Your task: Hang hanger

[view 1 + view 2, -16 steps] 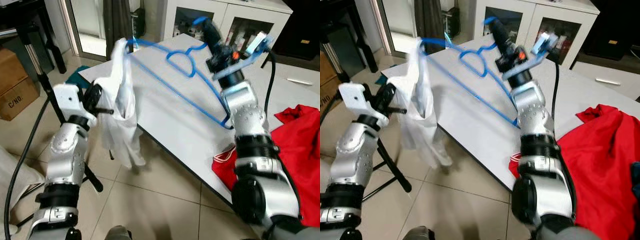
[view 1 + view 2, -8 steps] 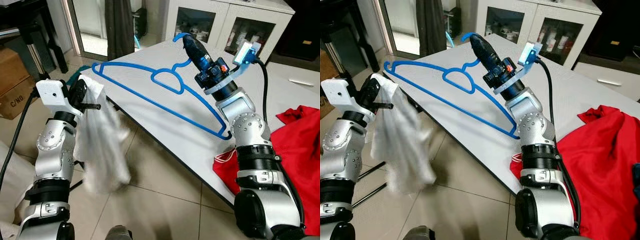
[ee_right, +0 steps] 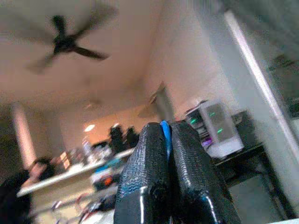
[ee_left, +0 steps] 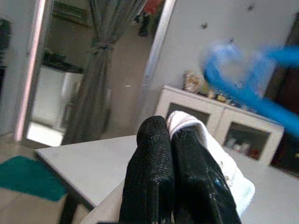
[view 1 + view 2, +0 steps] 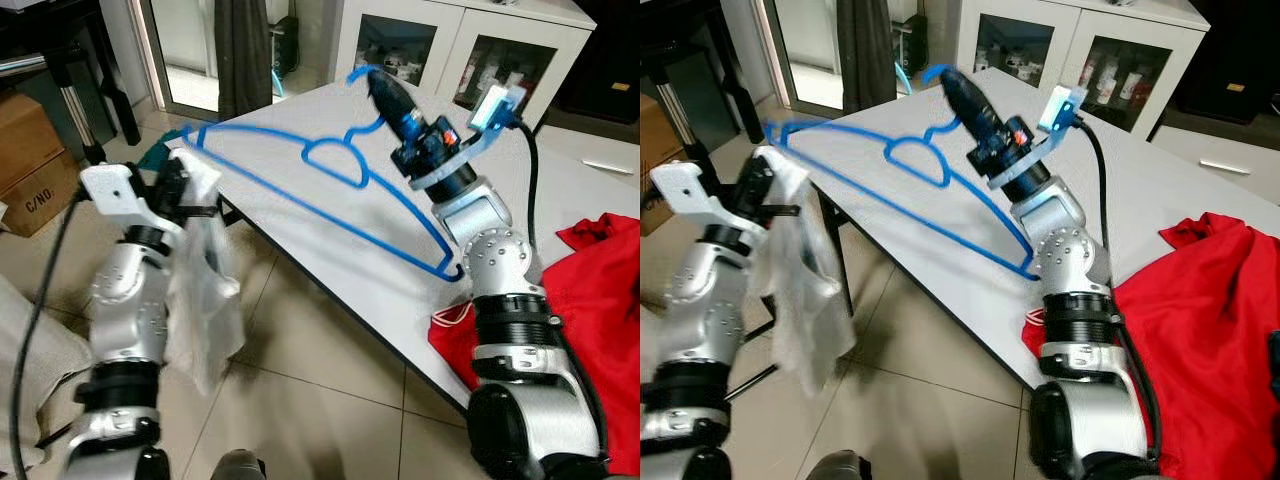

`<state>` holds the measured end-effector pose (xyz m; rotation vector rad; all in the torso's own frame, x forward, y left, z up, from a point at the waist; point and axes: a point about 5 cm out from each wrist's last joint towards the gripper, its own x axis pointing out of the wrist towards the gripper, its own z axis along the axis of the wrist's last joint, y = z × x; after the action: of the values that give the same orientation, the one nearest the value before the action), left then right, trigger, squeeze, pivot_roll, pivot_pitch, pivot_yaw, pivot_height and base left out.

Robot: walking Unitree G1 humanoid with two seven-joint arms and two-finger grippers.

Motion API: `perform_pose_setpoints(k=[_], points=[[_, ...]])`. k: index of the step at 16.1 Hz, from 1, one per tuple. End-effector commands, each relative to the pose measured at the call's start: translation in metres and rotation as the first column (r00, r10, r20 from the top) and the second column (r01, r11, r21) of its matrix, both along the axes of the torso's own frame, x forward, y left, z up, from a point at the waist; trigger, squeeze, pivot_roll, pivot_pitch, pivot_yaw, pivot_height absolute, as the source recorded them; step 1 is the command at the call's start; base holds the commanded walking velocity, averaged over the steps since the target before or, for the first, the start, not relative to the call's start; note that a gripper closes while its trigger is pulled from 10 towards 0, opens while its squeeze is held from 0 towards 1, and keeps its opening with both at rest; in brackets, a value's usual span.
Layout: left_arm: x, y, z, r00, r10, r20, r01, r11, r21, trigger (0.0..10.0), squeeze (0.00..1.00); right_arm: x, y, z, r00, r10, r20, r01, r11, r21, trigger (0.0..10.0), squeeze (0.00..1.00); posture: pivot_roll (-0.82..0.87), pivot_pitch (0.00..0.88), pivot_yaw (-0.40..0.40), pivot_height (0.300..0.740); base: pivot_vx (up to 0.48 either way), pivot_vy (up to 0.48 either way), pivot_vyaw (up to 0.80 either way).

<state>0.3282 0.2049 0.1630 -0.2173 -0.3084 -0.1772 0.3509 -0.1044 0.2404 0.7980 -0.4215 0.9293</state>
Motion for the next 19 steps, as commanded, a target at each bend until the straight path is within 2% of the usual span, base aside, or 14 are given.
perform_pose_setpoints(k=[1,2,3,4,5,6,7,8,10,13,14,17,19], points=[[-0.001,-0.013,-0.003,0.999,-0.051,-0.006,0.051,0.998,0.024,10.0,0.00,0.007,-0.010,0.008,0.989,-0.150,-0.012,0.151,0.988,0.034,10.0,0.00,0.12,0.000,-0.039,0.740,0.000,0.000,0.00],[-0.001,-0.017,-0.005,0.998,-0.059,-0.011,0.059,0.998,0.026,10.0,0.00,0.014,-0.014,0.004,0.970,-0.235,-0.055,0.236,0.972,0.018,10.0,0.00,0.12,0.000,-0.039,0.740,0.000,0.000,0.00],[-0.001,-0.020,-0.006,0.997,-0.070,-0.017,0.071,0.997,0.037,10.0,0.00,0.024,-0.022,-0.005,0.924,-0.362,-0.124,0.360,0.932,-0.043,10.0,0.00,0.12,0.000,-0.039,0.740,0.000,0.000,0.00],[-0.001,-0.022,-0.007,0.997,-0.080,-0.021,0.081,0.995,0.053,10.0,0.00,0.032,-0.032,-0.018,0.855,-0.487,-0.179,0.466,0.872,-0.149,10.0,0.00,0.12,0.000,-0.039,0.740,0.000,0.000,0.00],[-0.002,-0.022,-0.007,0.997,-0.081,-0.022,0.082,0.995,0.053,10.0,0.00,0.035,-0.038,-0.027,0.811,-0.544,-0.215,0.507,0.837,-0.205,10.0,0.00,0.12,0.000,-0.039,0.740,0.000,0.000,0.00],[-0.002,-0.020,-0.007,0.997,-0.077,-0.021,0.078,0.996,0.052,10.0,0.00,0.039,-0.050,-0.053,0.704,-0.632,-0.325,0.541,0.773,-0.331,10.0,0.00,0.12,0.000,-0.040,0.740,0.000,0.000,0.00],[-0.002,-0.020,-0.007,0.997,-0.077,-0.021,0.078,0.996,0.052,10.0,0.00,0.039,-0.050,-0.053,0.704,-0.632,-0.325,0.541,0.773,-0.331,10.0,0.00,0.12,0.000,-0.040,0.740,0.000,0.000,0.00],[-0.003,-0.019,-0.007,0.997,-0.073,-0.022,0.074,0.996,0.055,10.0,0.00,0.040,-0.045,-0.067,0.685,-0.618,-0.385,0.497,0.783,-0.373,10.0,0.00,0.13,0.000,-0.039,0.740,0.000,0.000,0.00],[-0.004,-0.019,-0.007,0.997,-0.070,-0.021,0.071,0.996,0.058,10.0,0.00,0.038,-0.033,-0.080,0.692,-0.589,-0.418,0.426,0.800,-0.422,10.0,0.00,0.13,0.000,-0.040,0.740,0.000,0.000,0.00],[-0.005,-0.018,-0.009,0.998,-0.066,-0.026,0.067,0.995,0.072,10.0,0.00,0.034,-0.017,-0.101,0.669,-0.518,-0.533,0.317,0.848,-0.426,10.0,0.00,0.13,0.000,-0.041,0.740,0.000,0.000,0.00],[-0.007,-0.019,-0.010,0.997,-0.067,-0.029,0.069,0.995,0.075,10.0,0.00,0.033,-0.008,-0.108,0.677,-0.474,-0.564,0.246,0.867,-0.434,10.0,0.00,0.13,0.000,-0.042,0.740,0.000,0.000,0.00],[-0.009,-0.021,-0.015,0.997,-0.069,-0.044,0.073,0.991,0.109,10.0,0.00,0.029,-0.002,-0.115,0.695,-0.451,-0.560,0.162,0.857,-0.489,10.0,0.00,0.12,0.000,-0.043,0.740,0.000,0.000,0.00],[-0.010,-0.020,-0.015,0.997,-0.067,-0.045,0.074,0.983,0.168,10.0,0.00,0.030,-0.005,-0.114,0.694,-0.468,-0.547,0.185,0.850,-0.493,10.0,0.00,0.12,0.000,-0.046,0.740,0.000,0.000,0.00]])
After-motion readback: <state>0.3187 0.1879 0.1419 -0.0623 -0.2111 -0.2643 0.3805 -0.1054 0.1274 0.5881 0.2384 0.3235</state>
